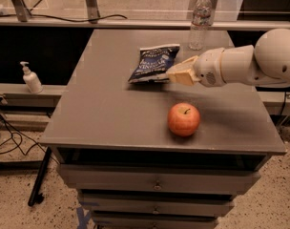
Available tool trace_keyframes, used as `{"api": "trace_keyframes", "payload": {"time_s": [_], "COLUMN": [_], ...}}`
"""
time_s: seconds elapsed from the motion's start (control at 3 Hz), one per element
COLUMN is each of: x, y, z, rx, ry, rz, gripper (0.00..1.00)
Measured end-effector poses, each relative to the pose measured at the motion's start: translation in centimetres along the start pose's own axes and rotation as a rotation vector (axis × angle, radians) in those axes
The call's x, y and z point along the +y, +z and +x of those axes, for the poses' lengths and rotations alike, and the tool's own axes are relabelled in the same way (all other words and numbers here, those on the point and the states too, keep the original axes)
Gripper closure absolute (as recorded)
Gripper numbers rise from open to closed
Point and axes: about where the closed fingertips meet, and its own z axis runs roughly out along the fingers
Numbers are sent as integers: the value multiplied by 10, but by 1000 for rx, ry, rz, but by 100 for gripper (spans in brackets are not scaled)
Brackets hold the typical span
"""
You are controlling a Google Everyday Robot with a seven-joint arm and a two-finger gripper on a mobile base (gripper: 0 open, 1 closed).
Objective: Move blue chip bag near apple
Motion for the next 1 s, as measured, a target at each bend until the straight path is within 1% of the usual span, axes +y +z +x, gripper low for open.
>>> {"api": "trace_keyframes", "payload": {"time_s": [0.33,0.67,1.0], "x": [27,45,50], "y": [-34,-67,-97], "z": [23,41,55], "rx": [89,167,229], "ry": [-7,1,17], "rz": [-86,-125,-99], "gripper": [100,100,100]}}
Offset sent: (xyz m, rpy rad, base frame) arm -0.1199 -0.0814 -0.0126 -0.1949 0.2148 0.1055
